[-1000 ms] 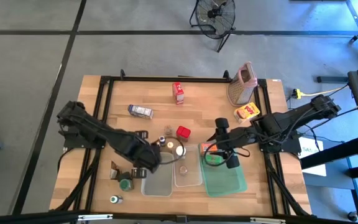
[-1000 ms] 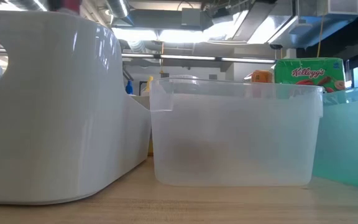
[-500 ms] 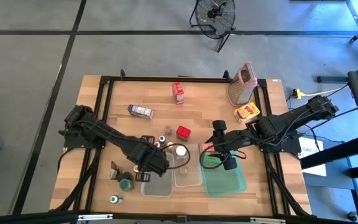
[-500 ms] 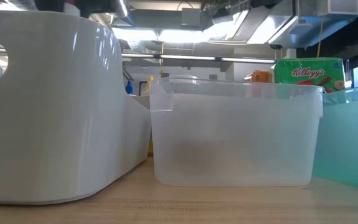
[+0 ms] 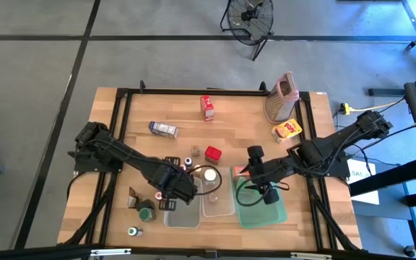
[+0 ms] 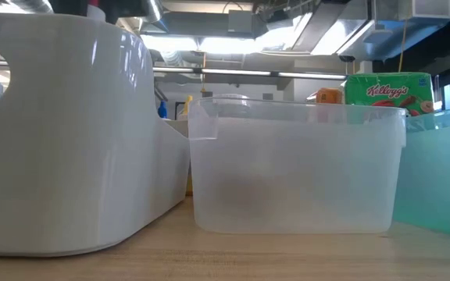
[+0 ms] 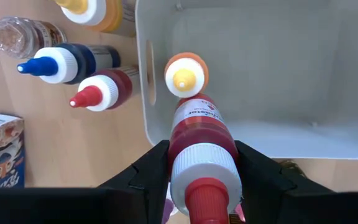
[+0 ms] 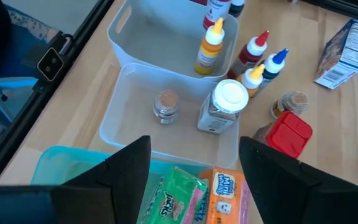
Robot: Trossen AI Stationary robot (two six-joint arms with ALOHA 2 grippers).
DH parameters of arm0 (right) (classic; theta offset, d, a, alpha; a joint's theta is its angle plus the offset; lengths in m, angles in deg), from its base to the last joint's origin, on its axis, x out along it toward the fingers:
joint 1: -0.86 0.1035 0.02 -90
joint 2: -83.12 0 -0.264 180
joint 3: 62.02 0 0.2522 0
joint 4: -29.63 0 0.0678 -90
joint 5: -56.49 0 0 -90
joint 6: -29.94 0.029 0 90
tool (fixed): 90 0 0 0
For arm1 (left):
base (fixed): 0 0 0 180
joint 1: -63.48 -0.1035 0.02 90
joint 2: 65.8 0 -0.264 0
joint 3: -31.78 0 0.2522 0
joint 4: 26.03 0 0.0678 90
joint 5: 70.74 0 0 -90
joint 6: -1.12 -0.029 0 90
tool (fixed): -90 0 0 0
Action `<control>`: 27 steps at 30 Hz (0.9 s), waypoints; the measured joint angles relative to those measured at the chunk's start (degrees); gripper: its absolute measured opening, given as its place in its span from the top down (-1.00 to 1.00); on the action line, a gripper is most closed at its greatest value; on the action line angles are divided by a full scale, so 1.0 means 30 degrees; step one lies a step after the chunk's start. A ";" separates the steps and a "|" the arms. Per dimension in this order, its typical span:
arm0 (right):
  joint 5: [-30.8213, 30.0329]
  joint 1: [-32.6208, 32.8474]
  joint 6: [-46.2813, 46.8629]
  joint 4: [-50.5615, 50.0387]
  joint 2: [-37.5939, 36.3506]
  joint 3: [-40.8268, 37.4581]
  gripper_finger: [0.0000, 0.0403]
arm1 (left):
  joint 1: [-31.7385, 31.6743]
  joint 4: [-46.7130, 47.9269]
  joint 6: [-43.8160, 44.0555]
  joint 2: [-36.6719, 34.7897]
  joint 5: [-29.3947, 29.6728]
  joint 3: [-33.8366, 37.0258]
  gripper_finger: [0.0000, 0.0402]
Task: Pick & Place Kitchen Items
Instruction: Put the red food coloring bottle into the gray bin
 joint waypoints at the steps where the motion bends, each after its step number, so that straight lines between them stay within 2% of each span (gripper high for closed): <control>1: -0.0009 0.0043 0.0000 0.0000 0.0000 0.0000 -0.23 | 0.0000 0.0000 0.0022 0.0000 -0.0007 0.0000 0.26; 7: -0.0031 0.0278 -0.0007 0.0007 0.0000 0.0000 -0.23 | -0.0080 -0.0051 0.0022 0.0000 0.0009 0.0046 0.27; 12: -0.0031 0.0355 -0.0007 0.0007 0.0000 0.0000 -0.23 | -0.0366 -0.0855 0.0284 -0.0114 -0.0561 0.1093 0.27; 15: -0.0038 0.0355 -0.0007 0.0019 0.0000 0.0000 -0.23 | -0.0437 -0.0976 0.0314 0.0311 -0.0206 0.1508 0.27; 27: -0.0053 0.0355 -0.0073 0.0019 0.0000 0.0000 -0.23 | -0.0635 -0.1750 -0.0313 0.0202 -0.0058 0.1348 0.27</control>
